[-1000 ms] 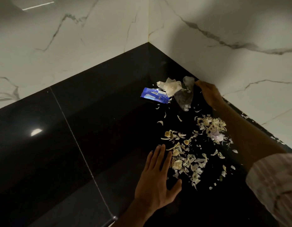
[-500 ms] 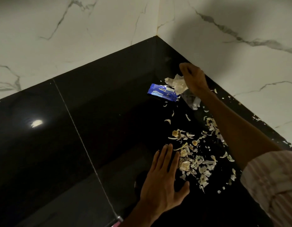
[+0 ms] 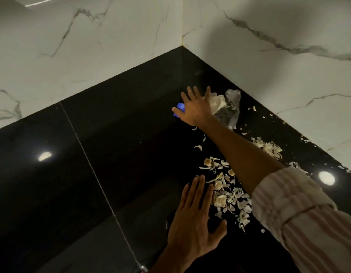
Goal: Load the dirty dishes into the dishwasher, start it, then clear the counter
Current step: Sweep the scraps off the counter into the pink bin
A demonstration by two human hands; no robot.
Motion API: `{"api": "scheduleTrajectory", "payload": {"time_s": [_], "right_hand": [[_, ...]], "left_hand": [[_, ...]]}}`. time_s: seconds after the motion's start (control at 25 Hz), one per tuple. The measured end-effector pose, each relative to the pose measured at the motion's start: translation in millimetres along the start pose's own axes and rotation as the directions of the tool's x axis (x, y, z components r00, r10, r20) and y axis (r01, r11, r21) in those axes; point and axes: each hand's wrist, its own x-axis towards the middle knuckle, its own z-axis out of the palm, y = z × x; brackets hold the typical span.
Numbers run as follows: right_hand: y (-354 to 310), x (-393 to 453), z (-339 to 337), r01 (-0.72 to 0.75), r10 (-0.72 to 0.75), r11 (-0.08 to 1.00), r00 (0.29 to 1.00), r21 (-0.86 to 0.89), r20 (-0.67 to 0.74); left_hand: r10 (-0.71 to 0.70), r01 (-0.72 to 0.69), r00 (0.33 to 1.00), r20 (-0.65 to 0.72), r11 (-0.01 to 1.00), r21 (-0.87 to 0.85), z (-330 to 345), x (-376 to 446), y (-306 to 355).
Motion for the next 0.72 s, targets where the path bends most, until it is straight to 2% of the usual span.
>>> {"api": "scheduleTrajectory", "payload": {"time_s": [0.08, 0.2, 0.32, 0.4, 0.52, 0.6, 0.72], "right_hand": [[10.6, -3.6, 7.8, -0.12, 0.118, 0.989, 0.993, 0.091, 0.028], [20.1, -30.0, 16.0, -0.328, 0.316, 0.905, 0.945, 0.271, 0.088], [18.8, -76.6, 24.1, -0.407, 0.367, 0.858, 0.913, 0.314, 0.178], [21.7, -102.5, 15.7, -0.37, 0.333, 0.879, 0.928, 0.302, 0.166], [23.1, -105.5, -14.8, -0.255, 0.274, 0.911, 0.962, 0.323, -0.012], [6.9, -88.4, -28.1, -0.141, 0.174, 0.941, 0.981, 0.307, -0.083], [-49.6, -58.7, -20.0, 0.001, -0.011, 0.957, 0.999, 0.292, 0.031]], "left_hand": [[0.006, -0.006, 1.0, 0.003, 1.0, 0.019, -0.6, 0.8, -0.7], [0.008, -0.008, 1.0, 0.007, 1.0, 0.018, -1.3, -0.2, 0.0], [0.003, -0.003, 1.0, 0.01, 1.0, 0.021, -4.2, -1.6, 2.2], [0.005, -0.005, 1.0, 0.017, 1.0, 0.017, -7.3, -0.5, 1.9], [0.025, -0.025, 1.0, 0.018, 1.0, -0.01, -12.8, 0.6, 5.3], [0.024, -0.023, 0.999, 0.024, 0.999, -0.041, -15.2, 0.4, 7.1], [-0.003, 0.007, 0.998, 0.057, 0.998, -0.064, -15.2, -1.0, 5.7]]}}
